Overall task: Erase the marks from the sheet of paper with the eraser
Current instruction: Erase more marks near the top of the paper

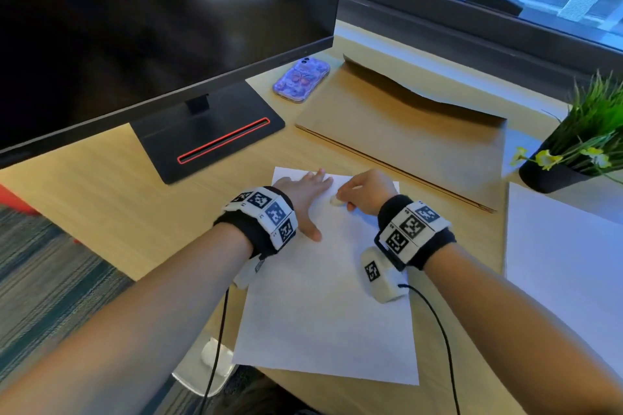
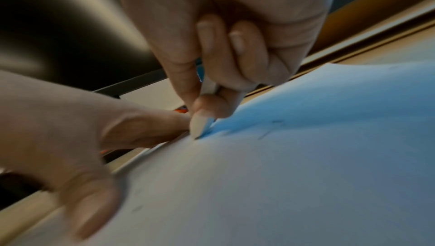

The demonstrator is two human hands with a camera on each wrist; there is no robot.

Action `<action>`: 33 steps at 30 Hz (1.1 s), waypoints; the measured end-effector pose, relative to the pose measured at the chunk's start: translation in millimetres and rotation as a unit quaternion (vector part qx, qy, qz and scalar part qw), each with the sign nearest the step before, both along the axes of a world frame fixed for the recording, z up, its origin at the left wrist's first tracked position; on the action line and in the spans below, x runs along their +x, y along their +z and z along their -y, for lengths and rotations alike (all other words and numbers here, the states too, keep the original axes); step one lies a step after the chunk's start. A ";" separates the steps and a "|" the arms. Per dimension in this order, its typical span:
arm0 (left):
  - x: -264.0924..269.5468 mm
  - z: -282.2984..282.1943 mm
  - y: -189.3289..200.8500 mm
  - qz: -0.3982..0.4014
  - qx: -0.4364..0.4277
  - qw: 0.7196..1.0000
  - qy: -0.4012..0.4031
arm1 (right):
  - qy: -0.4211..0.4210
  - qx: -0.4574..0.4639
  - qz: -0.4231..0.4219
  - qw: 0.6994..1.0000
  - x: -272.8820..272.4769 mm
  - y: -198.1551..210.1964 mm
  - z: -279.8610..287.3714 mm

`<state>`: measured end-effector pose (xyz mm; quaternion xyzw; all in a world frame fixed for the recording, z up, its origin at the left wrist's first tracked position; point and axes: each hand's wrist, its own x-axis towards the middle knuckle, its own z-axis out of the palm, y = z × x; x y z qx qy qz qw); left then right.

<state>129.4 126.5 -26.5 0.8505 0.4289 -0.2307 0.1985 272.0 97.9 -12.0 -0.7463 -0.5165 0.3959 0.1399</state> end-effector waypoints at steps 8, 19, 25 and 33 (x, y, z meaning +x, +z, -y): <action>2.4 -1.8 -9.9 0.002 0.001 1.000 -0.008 | 0.077 -0.027 0.050 0.995 -15.3 -4.0 7.9; 0.8 -3.1 -10.5 -0.001 -0.012 1.000 -0.004 | 0.054 -0.030 0.062 0.996 -11.2 -3.8 -0.8; 0.7 -3.0 -11.6 -0.002 -0.013 1.000 0.002 | 0.009 -0.026 0.058 0.998 -15.0 -9.1 2.4; 0.4 -0.1 -7.6 0.002 -0.012 1.000 0.002 | -0.052 0.011 0.030 0.998 -6.0 -5.0 -11.6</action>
